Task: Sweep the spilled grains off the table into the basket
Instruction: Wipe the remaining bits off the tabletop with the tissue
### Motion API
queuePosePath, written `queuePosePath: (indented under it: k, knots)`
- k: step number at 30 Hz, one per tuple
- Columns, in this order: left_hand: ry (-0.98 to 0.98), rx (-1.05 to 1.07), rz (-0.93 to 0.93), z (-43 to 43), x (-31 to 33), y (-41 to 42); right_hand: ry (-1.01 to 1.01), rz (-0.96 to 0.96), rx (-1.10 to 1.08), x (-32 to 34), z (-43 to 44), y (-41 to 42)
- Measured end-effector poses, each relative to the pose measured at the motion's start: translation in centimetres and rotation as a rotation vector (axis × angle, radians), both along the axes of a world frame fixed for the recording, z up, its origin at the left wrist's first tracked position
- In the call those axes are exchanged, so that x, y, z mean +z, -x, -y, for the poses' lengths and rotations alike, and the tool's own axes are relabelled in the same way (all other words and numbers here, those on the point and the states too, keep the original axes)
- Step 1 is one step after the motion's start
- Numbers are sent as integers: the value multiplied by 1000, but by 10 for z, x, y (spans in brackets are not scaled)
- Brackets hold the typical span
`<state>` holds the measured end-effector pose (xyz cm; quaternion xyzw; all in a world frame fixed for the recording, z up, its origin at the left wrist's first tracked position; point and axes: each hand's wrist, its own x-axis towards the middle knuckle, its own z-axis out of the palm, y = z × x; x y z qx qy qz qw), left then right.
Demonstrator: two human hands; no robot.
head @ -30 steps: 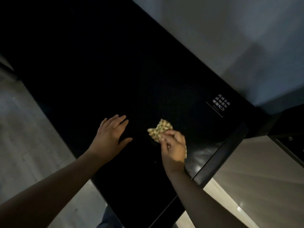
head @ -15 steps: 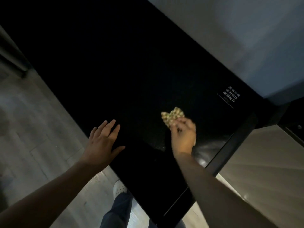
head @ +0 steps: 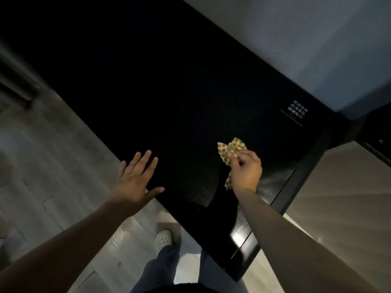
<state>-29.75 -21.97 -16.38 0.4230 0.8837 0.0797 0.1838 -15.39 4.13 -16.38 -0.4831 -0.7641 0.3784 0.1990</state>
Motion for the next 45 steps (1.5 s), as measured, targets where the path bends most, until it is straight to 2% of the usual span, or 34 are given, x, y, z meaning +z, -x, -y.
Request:
queuePosePath:
  k: [6,11,14,17,20,26,33,38,45]
  knots:
    - [53,-29,-9,-1,9,3,-86,-37,114,-15,85,-26]
    - [109,-43,80,-4,27,9,-59,-32,181,-13,140,-53]
    - [60,-25,168,1,39,11,27,0,200,-5,154,-62]
    - [-17,-13,198,14,45,4,199,53,213,9,160,-62]
    - [-44,-16,230,27,52,-6,325,24,140,25,157,-57]
    - [-83,-3,227,36,69,-5,312,-141,-164,54,117,-38]
    - [-73,44,225,4,82,8,262,-170,-267,66,49,-28]
    - [-28,-20,173,-35,87,29,286,-223,-327,72,-2,-17]
    - [99,-81,108,-112,100,56,214,-242,-468,69,-90,-4]
